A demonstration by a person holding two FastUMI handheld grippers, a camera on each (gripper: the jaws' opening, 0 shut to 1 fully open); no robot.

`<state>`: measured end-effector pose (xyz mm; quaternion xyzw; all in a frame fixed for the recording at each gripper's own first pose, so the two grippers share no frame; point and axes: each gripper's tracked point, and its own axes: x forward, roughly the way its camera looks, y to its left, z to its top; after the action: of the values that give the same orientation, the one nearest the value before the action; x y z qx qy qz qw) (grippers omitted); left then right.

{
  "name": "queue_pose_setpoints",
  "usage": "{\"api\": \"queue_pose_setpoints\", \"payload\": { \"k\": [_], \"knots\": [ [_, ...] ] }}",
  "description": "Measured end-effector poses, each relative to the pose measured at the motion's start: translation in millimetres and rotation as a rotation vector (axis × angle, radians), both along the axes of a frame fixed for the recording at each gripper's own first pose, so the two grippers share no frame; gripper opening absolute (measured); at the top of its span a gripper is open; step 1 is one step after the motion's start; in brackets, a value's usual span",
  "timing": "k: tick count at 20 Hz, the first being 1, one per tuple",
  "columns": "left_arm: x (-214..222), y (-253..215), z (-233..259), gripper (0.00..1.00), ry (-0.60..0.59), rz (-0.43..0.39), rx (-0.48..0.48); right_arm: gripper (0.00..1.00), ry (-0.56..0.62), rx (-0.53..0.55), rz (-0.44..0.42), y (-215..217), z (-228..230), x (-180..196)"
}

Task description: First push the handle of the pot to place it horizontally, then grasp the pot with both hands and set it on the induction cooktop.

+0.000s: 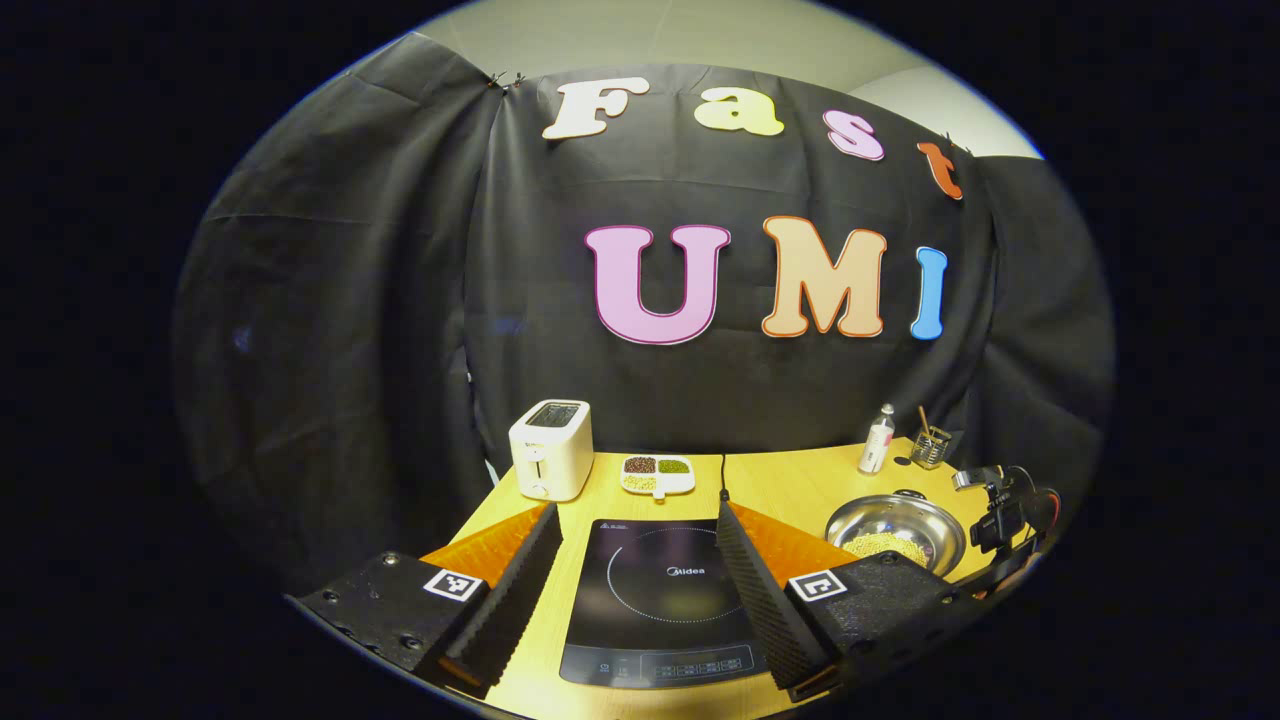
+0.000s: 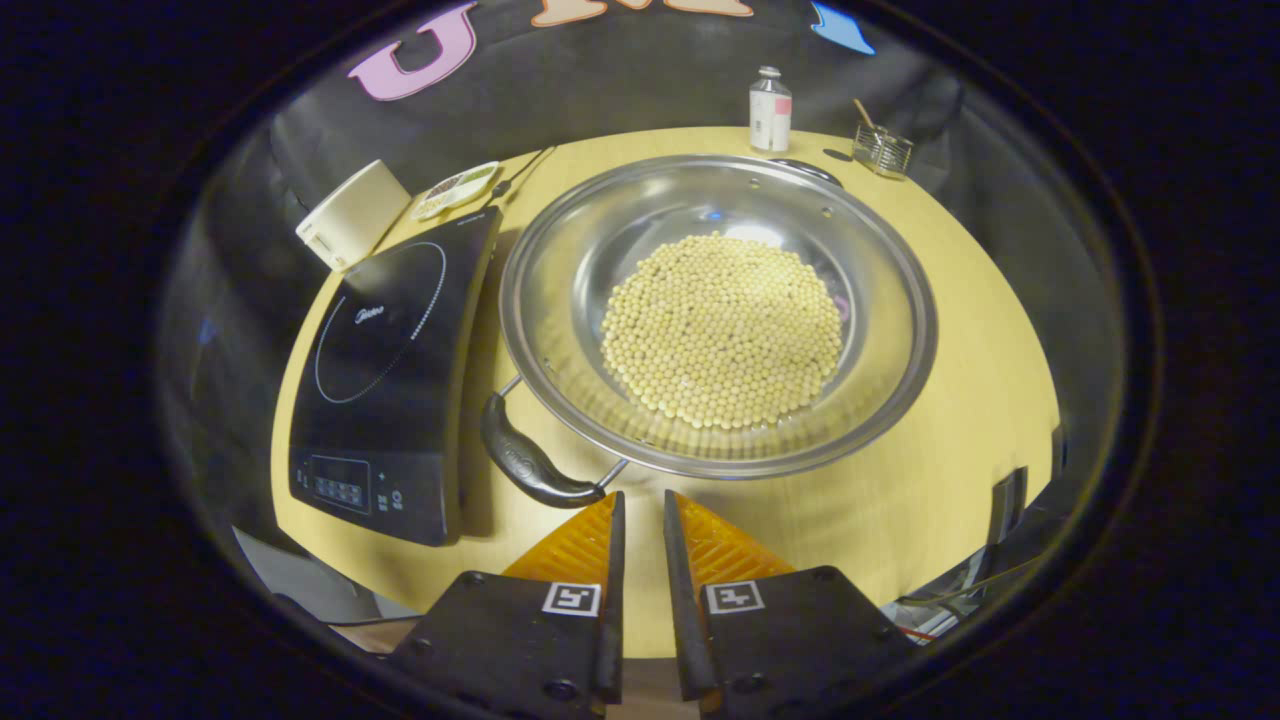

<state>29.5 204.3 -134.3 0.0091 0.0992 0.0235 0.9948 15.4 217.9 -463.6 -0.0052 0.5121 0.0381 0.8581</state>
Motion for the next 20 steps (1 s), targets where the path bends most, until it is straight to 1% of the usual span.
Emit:
{"api": "queue_pose_setpoints", "payload": {
  "k": [1,6,7,8,16,20],
  "knots": [
    [0.0,0.8,-0.9,0.96,0.003,0.003,-0.002,0.24,0.001,0.014,-0.010,5.3,-0.2,1.7],
    [-1.9,6.8,-6.1,0.96,0.011,0.021,-0.012,0.24,-0.007,0.081,-0.064,28.8,-2.6,13.4],
    [-1.7,8.0,-7.1,0.92,0.014,0.024,-0.011,0.24,-0.008,0.089,-0.072,33.2,-3.5,16.5],
    [-2.9,9.3,-7.5,0.96,0.015,0.026,-0.011,0.24,-0.009,0.099,-0.082,37.4,-4.7,20.0],
    [-3.9,13.3,-14.4,0.96,0.037,0.031,-0.015,0.25,-0.016,0.182,-0.144,71.7,-7.8,47.0],
    [-5.7,15.0,-21.0,0.96,0.056,0.038,-0.027,0.24,-0.008,0.216,-0.191,82.1,-11.0,57.9]
  ]
}}
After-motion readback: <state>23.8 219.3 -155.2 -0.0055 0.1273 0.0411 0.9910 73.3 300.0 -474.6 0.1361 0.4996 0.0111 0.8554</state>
